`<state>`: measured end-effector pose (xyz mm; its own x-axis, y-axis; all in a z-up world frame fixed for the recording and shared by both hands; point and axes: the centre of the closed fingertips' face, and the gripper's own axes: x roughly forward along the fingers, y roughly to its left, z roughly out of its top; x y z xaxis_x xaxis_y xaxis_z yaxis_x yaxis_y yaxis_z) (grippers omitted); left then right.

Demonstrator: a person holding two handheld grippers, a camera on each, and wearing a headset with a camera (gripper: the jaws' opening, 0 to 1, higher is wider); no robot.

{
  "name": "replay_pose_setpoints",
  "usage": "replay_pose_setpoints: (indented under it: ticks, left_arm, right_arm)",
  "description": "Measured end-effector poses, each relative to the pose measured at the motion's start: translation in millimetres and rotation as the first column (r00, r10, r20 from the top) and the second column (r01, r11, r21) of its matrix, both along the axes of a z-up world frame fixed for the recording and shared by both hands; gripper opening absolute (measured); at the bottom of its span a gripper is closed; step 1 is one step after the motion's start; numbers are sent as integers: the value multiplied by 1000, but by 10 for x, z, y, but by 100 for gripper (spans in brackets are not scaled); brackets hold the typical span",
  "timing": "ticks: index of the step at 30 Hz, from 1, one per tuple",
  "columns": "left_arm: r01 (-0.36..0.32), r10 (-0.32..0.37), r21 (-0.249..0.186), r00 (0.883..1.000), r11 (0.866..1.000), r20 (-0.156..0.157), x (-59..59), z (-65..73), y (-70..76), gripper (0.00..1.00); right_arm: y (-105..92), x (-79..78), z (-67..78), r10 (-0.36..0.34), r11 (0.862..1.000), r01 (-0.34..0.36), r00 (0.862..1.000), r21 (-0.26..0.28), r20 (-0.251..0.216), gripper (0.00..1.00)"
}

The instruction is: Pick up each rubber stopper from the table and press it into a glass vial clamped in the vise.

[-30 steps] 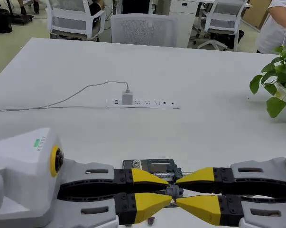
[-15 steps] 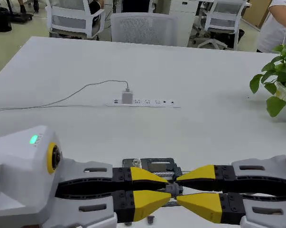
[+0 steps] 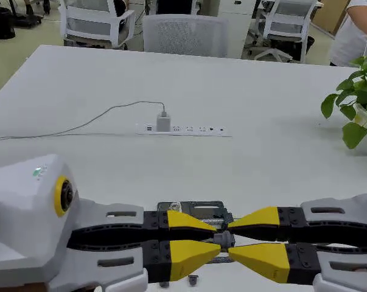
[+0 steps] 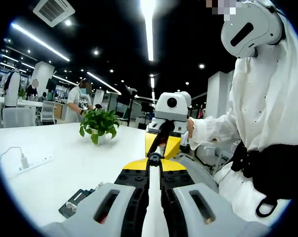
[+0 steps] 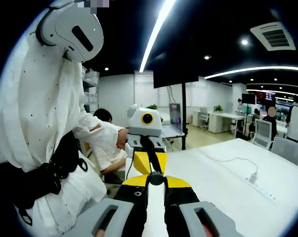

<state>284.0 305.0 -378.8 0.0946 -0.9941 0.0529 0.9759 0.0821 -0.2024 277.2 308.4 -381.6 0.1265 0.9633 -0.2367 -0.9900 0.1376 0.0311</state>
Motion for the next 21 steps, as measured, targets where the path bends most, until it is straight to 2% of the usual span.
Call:
replay_pose_setpoints:
  ticks: [12,21]
  left_arm:
    - [29,-30,-24,999,999,-16,-57,69,14,3]
    - [16,-16,-34,1000,999,-15,-35,81,26,3]
  right_arm:
    - [53,-58,71,28,999,-28,1000,17,-14,7]
    - [65,-36,89,15,1000,-15,1000,22,-7,6]
